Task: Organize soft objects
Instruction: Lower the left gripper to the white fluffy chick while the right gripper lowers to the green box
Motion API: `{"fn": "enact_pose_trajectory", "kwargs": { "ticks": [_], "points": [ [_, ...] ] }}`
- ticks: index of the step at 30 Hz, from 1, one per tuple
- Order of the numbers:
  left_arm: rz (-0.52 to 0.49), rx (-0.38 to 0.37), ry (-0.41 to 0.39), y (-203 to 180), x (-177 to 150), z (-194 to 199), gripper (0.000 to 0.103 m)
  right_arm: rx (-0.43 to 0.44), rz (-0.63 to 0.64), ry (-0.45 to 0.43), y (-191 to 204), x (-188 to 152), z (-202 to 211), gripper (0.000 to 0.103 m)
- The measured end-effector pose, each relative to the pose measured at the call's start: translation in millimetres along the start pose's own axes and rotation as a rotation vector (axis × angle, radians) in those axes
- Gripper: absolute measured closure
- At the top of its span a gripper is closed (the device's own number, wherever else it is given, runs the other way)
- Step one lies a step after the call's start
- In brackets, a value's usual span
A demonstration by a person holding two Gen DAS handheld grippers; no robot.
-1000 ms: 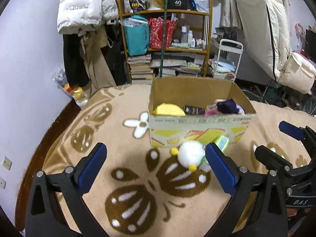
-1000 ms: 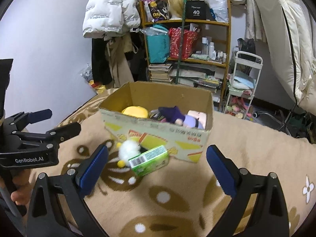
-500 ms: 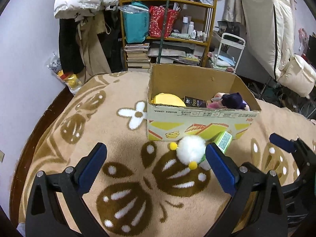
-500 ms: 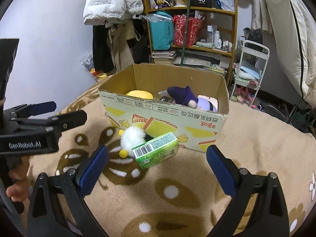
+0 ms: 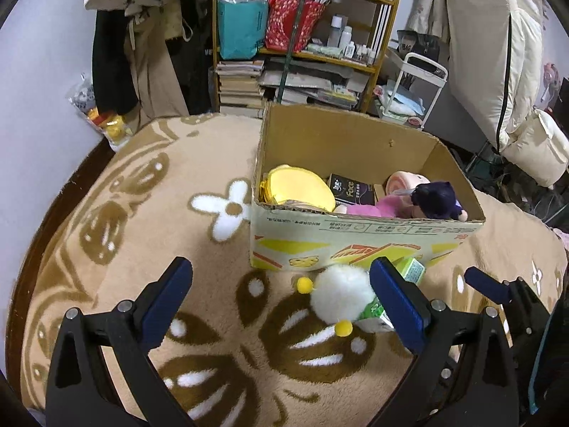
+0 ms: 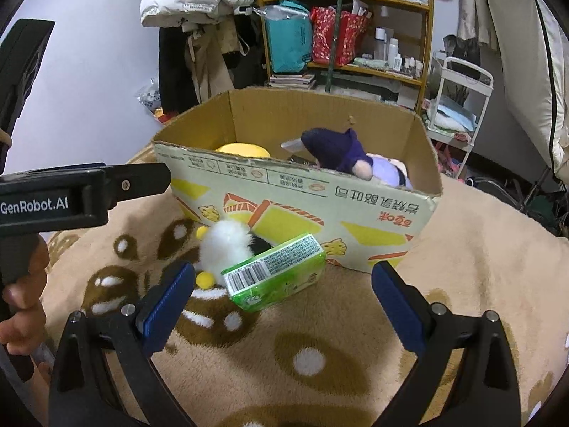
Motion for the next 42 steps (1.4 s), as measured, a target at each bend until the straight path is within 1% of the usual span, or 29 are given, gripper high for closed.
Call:
{"fn": "enact_pose_trajectory", "kwargs": {
  "ticks": [4,10,14,22,27,33,40,42],
  "points": [
    [-0.012,-0.002,0.021,-6.1,-3.2,-10.5,0.004,-0.002,-0.016,0.020,-5.0,-1.0,-12.2,0.000],
    [-0.012,-0.024,0.072,-17.9,-12.8,-26.4,0.004,-0.014,-0.025,0.051,-12.4,-4.1,-26.7,0.000],
    [-0.033,-0.036,0.101,-28.3,-18.4,-35.4,0.004,-0.013,-0.033,0.060,-15.5,-6.3,-31.9,0.000],
    [-0.066,-0.055,0.148,-42.5,-29.1,-49.1,0.004,0.020,-0.062,0.067,-15.4,-7.8,-39.5,0.000],
    [-0.062,-0.060,0.187,-46.1,-34.0,-56.9,0.004,0.040,-0.078,0.076,-13.3,-8.4,-44.0,0.000],
    [-0.070,-0.053,0.203,-49.6,-37.0,-63.0,0.004,0.047,-0.088,0.089,-11.7,-12.8,-48.7,0.000],
    [-0.066,-0.076,0.211,-57.5,-38.6,-69.4,0.004,0.003,-0.088,0.109,-16.0,-17.5,-51.3,0.000],
    [-0.071,-0.076,0.218,-59.4,-39.8,-72.6,0.005,0.006,-0.092,0.113,-16.3,-18.1,-51.6,0.002]
  ]
}}
Point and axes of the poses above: each gripper's, at about its wrist camera, not at the fingertips, and z roughly against the way its jaws point, y to its left, x to its top, the point moved 10 cm from there along -z, roughly the way its jaws point, and after that the axes turned 14 degrees about x, right-handed, at the moved point
